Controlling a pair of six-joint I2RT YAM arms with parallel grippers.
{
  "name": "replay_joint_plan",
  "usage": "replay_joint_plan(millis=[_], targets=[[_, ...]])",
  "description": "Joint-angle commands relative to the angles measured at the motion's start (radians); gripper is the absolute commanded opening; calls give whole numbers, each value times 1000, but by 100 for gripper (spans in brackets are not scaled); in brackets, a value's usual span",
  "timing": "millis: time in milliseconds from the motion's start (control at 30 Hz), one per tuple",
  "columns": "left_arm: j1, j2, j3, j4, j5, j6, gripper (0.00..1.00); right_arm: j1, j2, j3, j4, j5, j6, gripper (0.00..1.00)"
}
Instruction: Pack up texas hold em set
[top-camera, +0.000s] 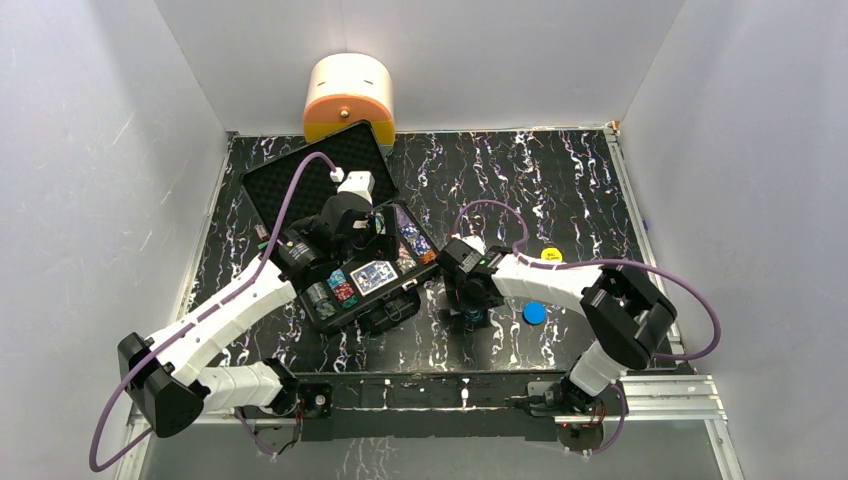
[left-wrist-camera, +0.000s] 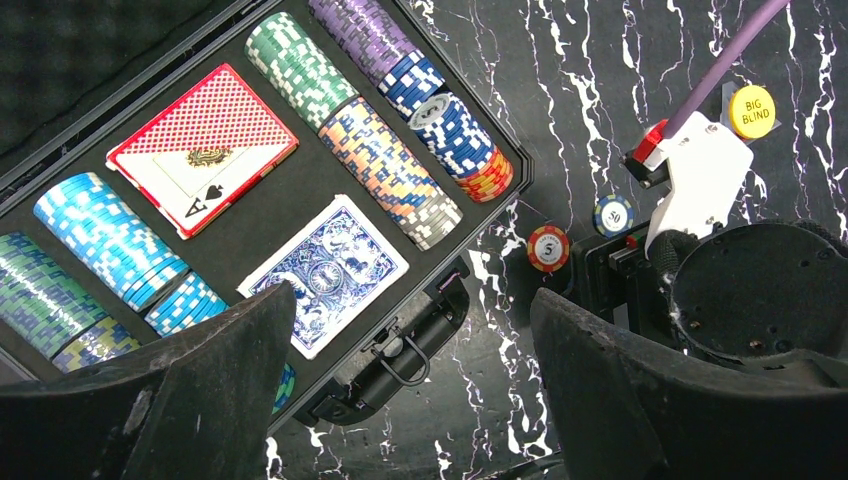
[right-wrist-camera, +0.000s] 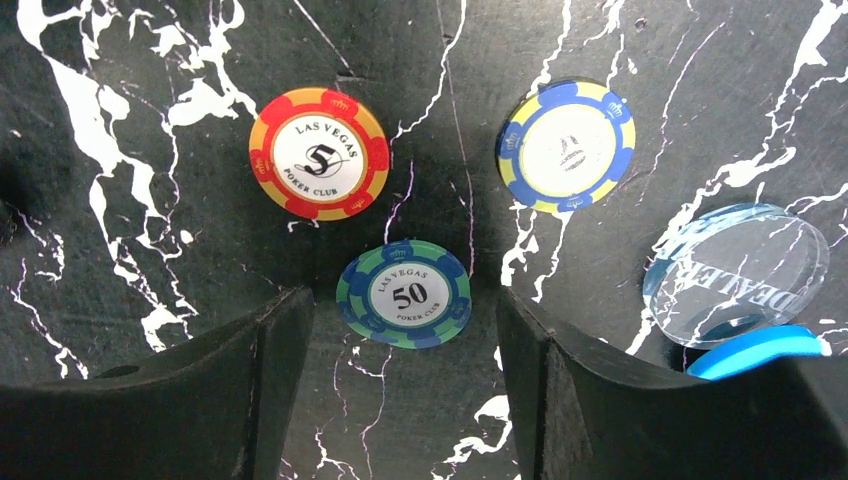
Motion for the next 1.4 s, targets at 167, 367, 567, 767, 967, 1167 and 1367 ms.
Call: replay_joint_plan(millis=[167,367,567,767,967,1167,1367], targets=[[6,5,7,4,-13,15,86,-16,42,-5,38,51,55,71],[6,10,7,6,-11,15,87,-26,38,-35,10,59,93,54],[6,5,-11,12,2,4,87,-26,-29,-65,-61,79,162,45],[8,10,-10,14,7,3,87,-26,-65,-60,-92,77,144,59],[8,11,-11,14,8,3,87,-27,-48,-75,-40,20,140,68],[8,-3,-24,9,19,-12,87,-46,-29,-158,-10,-75,190,61],[8,-24,-90,48,86,-69,87,-47,-24,-121,-96,11,168,32]])
